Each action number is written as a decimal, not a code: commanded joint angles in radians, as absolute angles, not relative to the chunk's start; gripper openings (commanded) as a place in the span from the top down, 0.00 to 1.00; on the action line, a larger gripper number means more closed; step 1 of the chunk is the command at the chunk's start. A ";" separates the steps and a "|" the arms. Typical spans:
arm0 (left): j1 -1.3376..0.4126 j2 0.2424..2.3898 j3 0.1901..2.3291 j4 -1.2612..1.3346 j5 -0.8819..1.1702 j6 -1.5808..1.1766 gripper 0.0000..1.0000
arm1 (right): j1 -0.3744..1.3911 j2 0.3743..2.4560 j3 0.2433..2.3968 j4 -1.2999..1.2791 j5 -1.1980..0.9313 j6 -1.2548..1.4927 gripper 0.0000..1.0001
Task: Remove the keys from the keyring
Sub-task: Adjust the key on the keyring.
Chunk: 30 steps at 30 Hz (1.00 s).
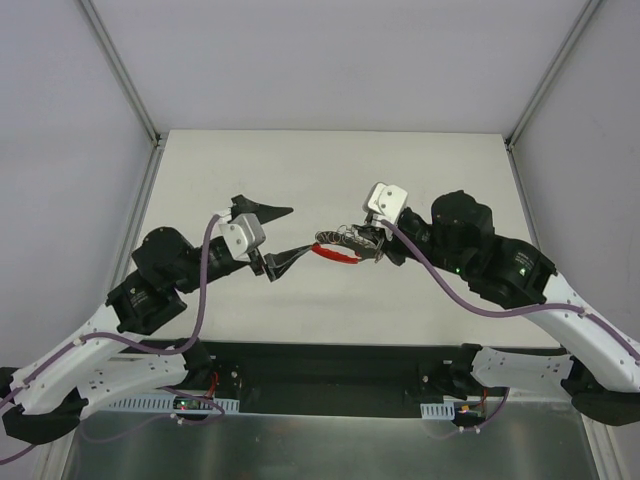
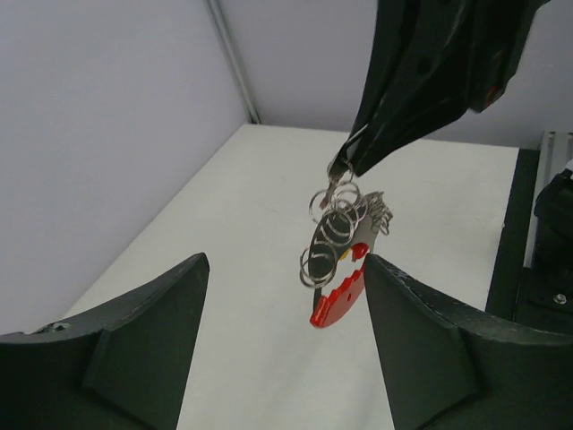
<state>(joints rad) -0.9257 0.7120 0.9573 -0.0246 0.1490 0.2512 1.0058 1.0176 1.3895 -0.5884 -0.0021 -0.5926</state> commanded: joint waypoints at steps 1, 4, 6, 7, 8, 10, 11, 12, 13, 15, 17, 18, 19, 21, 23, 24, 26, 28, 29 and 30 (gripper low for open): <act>-0.923 0.748 1.052 -0.054 0.328 0.302 0.34 | 1.005 1.008 1.416 -0.537 -0.008 -0.577 0.99; -0.965 0.791 1.062 -0.054 0.336 0.424 0.36 | 1.006 1.014 1.427 -0.538 -0.006 -0.545 0.99; -1.002 0.822 1.069 -0.054 0.302 0.478 0.36 | 1.006 1.023 1.439 -0.543 -0.006 -0.532 0.99; -1.011 0.830 1.072 -0.054 0.298 0.520 0.37 | 1.005 1.026 1.445 -0.548 0.027 -0.514 0.99; -1.018 0.837 1.074 -0.052 0.296 0.540 0.37 | 1.006 1.031 1.453 -0.551 0.046 -0.505 0.99; -1.049 0.857 1.069 -0.048 0.293 0.598 0.40 | 1.005 1.051 1.477 -0.569 0.066 -0.492 0.99; -1.058 0.862 1.065 -0.043 0.298 0.612 0.43 | 1.005 1.054 1.482 -0.572 0.083 -0.483 0.99; -1.065 0.864 1.057 -0.041 0.310 0.621 0.46 | 1.005 1.060 1.486 -0.578 0.090 -0.482 0.99; -1.066 0.864 1.052 -0.035 0.346 0.629 0.48 | 1.006 1.069 1.496 -0.581 0.098 -0.480 0.99; -1.068 0.865 1.042 -0.025 0.357 0.627 0.51 | 1.005 1.074 1.500 -0.580 0.098 -0.480 0.99; -1.075 0.874 1.039 -0.009 0.289 0.629 0.50 | 1.005 1.078 1.503 -0.580 0.091 -0.476 0.99; -1.080 0.887 1.035 -0.003 0.249 0.632 0.49 | 1.005 1.080 1.505 -0.578 0.087 -0.474 0.99; -1.086 0.893 1.032 -0.003 0.212 0.640 0.49 | 1.006 1.080 1.505 -0.577 0.084 -0.472 0.99; -1.095 0.903 1.010 0.072 0.121 0.666 0.48 | 1.006 1.080 1.505 -0.569 0.080 -0.463 0.99; -1.100 0.904 0.985 0.124 0.103 0.686 0.47 | 1.005 1.078 1.505 -0.569 0.072 -0.457 0.99; -1.101 0.911 0.964 0.180 0.091 0.702 0.46 | 1.005 1.081 1.506 -0.563 0.074 -0.451 0.99; -1.104 0.928 0.957 0.224 0.057 0.704 0.41 | 1.006 1.081 1.508 -0.564 0.066 -0.446 0.99; -1.106 0.959 0.960 0.253 0.011 0.706 0.36 | 1.006 1.078 1.506 -0.563 0.064 -0.442 0.99; -1.104 0.968 0.965 0.255 0.008 0.703 0.36 | 1.005 1.077 1.506 -0.563 0.060 -0.442 0.99; -1.104 0.985 0.974 0.256 0.005 0.693 0.36 | 1.005 1.075 1.505 -0.563 0.060 -0.442 0.99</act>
<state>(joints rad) -1.0943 0.9493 0.9615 0.1345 0.0906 0.6754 1.0058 1.0870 1.4540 -0.6090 0.0635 -0.4717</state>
